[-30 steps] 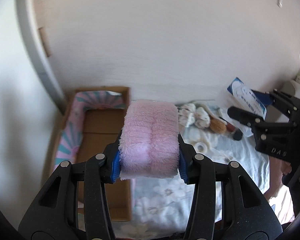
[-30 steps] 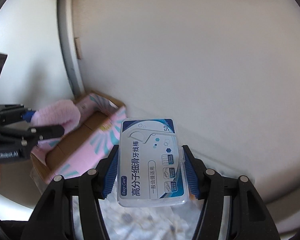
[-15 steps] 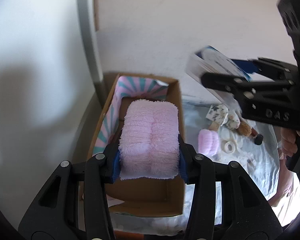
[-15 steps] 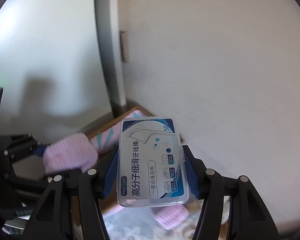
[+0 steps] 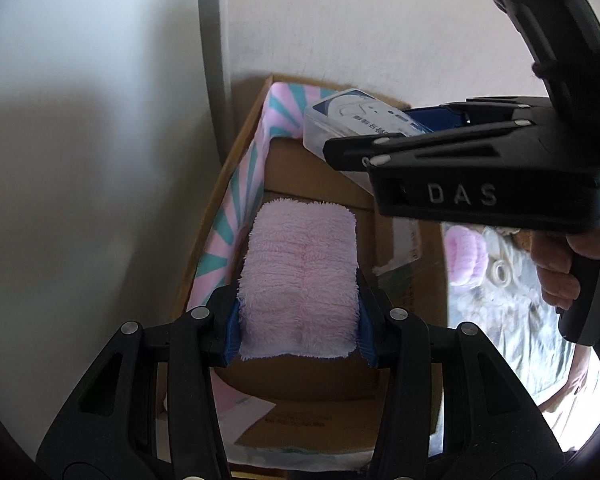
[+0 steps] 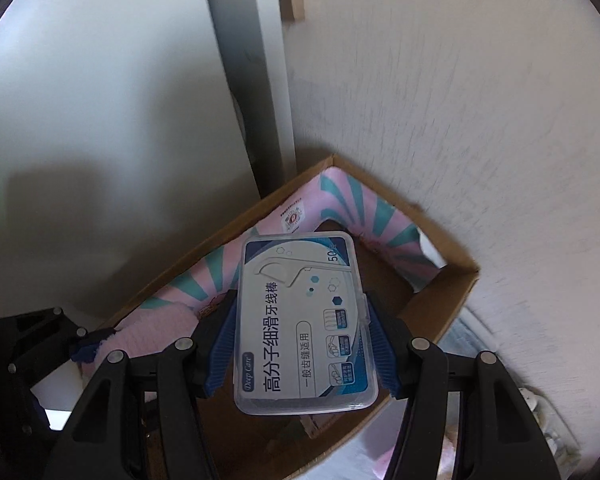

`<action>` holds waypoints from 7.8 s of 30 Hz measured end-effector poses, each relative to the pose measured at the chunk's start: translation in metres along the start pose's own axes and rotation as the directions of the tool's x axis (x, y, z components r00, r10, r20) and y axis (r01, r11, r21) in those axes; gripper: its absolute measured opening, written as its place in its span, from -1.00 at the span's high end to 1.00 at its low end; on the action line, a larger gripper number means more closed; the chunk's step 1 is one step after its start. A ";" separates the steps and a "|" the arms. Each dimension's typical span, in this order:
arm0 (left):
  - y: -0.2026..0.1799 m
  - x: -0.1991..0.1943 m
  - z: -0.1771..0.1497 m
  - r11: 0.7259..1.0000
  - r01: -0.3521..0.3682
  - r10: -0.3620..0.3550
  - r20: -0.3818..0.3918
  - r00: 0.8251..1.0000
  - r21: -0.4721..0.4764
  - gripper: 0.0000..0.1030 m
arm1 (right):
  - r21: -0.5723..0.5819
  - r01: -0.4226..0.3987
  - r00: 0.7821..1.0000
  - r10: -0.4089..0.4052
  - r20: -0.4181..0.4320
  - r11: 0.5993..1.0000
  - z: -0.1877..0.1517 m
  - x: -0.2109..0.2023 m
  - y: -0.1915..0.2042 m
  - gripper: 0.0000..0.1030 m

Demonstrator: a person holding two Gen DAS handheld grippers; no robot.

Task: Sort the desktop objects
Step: 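Carry both items into the cardboard box and open both tools, then move both tools back over the remaining items on the bed, then grasp the printed tissue pack with left tool while right tool grasps the brown brush, then carry tissue pack and brush into the cardboard box and release both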

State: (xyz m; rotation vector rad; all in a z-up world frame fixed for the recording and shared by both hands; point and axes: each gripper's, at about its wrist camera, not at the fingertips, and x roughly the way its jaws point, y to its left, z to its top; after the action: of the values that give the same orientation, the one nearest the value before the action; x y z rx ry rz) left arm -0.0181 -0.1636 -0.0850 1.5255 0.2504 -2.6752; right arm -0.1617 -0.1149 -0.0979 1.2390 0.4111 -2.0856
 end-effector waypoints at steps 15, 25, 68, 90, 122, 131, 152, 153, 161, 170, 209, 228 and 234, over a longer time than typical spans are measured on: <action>0.002 0.032 -0.011 1.000 0.011 -0.010 -0.081 0.997 0.018 0.19 | -0.013 -0.012 0.997 0.011 -0.073 1.000 0.005 0.060 0.010 -0.08; 0.003 0.036 -0.017 1.000 -0.015 0.018 -0.106 0.994 0.026 0.15 | -0.015 0.015 0.996 -0.016 -0.092 1.000 0.008 0.083 0.012 -0.25; -0.037 -0.044 0.018 0.999 -0.016 0.014 0.051 0.999 0.044 -1.00 | 0.237 0.384 0.913 -0.406 0.047 0.892 -0.109 -0.123 -0.078 -0.99; -0.207 -0.027 0.070 0.903 0.157 -0.200 0.066 0.978 0.400 -1.00 | 0.508 0.431 0.862 -0.506 0.011 0.746 -0.251 -0.237 -0.198 -0.99; -0.260 0.197 0.077 0.789 0.335 -0.230 -0.258 0.938 0.516 -0.88 | -0.005 0.313 0.950 -0.313 0.013 0.950 -0.257 -0.059 -0.212 -0.64; -0.264 0.198 0.070 0.752 0.413 -0.281 -0.317 0.906 0.515 -0.14 | -0.154 0.303 0.952 -0.307 0.002 0.940 -0.250 -0.040 -0.194 0.30; -0.241 0.118 0.079 0.793 0.347 -0.260 -0.237 0.936 0.500 -0.14 | 0.058 0.254 0.966 -0.256 0.043 0.966 -0.244 -0.117 -0.202 0.56; -0.238 0.110 0.079 0.803 0.342 -0.258 -0.232 0.938 0.488 -0.14 | 0.065 0.255 0.965 -0.258 0.045 0.965 -0.243 -0.123 -0.203 0.56; -0.221 0.060 0.074 0.853 0.277 -0.220 -0.175 0.960 0.443 -0.14 | 0.080 0.229 0.973 -0.231 0.013 0.970 -0.226 -0.158 -0.180 0.56; -0.176 0.011 0.078 0.889 0.179 -0.161 -0.078 0.984 0.422 -0.14 | 0.074 0.190 0.981 -0.193 0.030 0.979 -0.181 -0.168 -0.154 0.56; -0.003 0.005 -0.030 0.999 -0.041 0.038 -0.128 0.991 -0.020 -0.13 | -0.149 -0.156 0.978 0.132 -0.158 0.976 -0.014 0.013 0.045 0.56; 0.009 0.033 -0.032 0.995 0.019 -0.041 -0.244 0.969 -0.093 -0.98 | -0.066 -0.147 0.960 0.126 -0.251 0.987 -0.040 0.048 0.032 -0.12; 0.010 0.036 -0.033 0.996 0.008 -0.027 -0.221 0.975 -0.088 -1.00 | -0.057 -0.115 0.974 0.101 -0.200 0.992 -0.046 0.040 0.024 -0.40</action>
State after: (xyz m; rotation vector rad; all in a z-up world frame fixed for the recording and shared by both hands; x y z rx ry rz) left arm -0.0075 -0.1663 -0.1337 1.8024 0.3856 -2.4691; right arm -0.1281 -0.1218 -0.1532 1.4015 0.4883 -1.8499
